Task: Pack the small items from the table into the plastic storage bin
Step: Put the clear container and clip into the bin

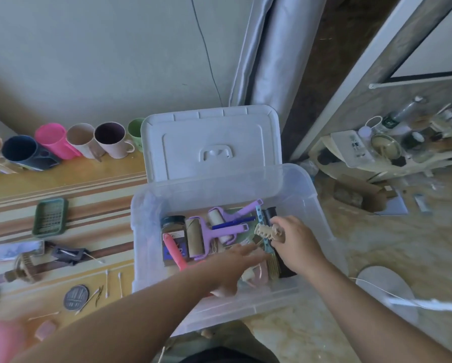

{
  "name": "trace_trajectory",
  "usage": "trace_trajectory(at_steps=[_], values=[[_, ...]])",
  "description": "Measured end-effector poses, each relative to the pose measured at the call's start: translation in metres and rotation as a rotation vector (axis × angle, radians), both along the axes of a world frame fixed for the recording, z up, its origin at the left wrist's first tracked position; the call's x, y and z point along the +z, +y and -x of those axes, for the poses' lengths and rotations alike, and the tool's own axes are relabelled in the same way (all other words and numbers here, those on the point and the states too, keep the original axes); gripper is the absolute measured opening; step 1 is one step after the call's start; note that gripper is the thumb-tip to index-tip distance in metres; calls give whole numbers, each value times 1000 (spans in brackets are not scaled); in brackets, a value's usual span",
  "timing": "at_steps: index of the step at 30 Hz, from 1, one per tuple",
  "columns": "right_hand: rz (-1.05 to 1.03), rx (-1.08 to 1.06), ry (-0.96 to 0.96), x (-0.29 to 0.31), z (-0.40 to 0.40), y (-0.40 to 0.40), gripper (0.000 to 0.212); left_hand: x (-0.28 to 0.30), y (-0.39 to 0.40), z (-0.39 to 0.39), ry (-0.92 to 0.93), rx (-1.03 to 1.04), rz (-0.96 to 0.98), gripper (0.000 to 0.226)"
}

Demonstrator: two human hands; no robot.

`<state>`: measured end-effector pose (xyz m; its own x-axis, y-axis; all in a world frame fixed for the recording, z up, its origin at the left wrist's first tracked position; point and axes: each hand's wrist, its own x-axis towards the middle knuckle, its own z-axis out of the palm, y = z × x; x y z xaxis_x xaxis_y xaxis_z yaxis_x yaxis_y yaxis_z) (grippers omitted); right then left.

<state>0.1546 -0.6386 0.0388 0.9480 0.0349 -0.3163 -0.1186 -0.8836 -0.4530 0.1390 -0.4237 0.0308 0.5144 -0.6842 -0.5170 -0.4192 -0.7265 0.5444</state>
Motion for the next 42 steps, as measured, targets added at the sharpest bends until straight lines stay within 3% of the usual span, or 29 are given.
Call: trace_trajectory(at_steps=[2,5,8,11,13,16,22,29,31,35,40,42], values=[[-31,74,-24,2,-12,16,50,11,18,-2,-46,118,7,106],[-67,207,-18,-2,-29,49,50,14,57,0,-255,272,14,72],[19,400,39,-18,-44,87,33,15,98,11,-450,380,-95,46],[148,491,159,-35,-52,108,34,12,110,27,-530,418,-261,36],[181,504,265,-43,-52,112,29,10,104,36,-594,394,-227,29],[178,501,352,-49,-47,113,26,4,105,41,-661,363,-219,34],[72,445,413,-34,-34,107,17,10,112,38,-790,393,-256,20],[62,399,393,-42,-25,113,9,18,144,29,-662,520,-232,39],[14,321,348,-47,-22,112,8,22,139,30,-654,568,-197,51],[-33,183,189,-43,-18,114,42,21,145,34,-618,707,-148,63],[-152,262,-146,-10,-14,158,39,15,205,51,-462,752,192,57],[-216,309,-275,7,-11,197,41,8,248,61,-456,783,209,59]])
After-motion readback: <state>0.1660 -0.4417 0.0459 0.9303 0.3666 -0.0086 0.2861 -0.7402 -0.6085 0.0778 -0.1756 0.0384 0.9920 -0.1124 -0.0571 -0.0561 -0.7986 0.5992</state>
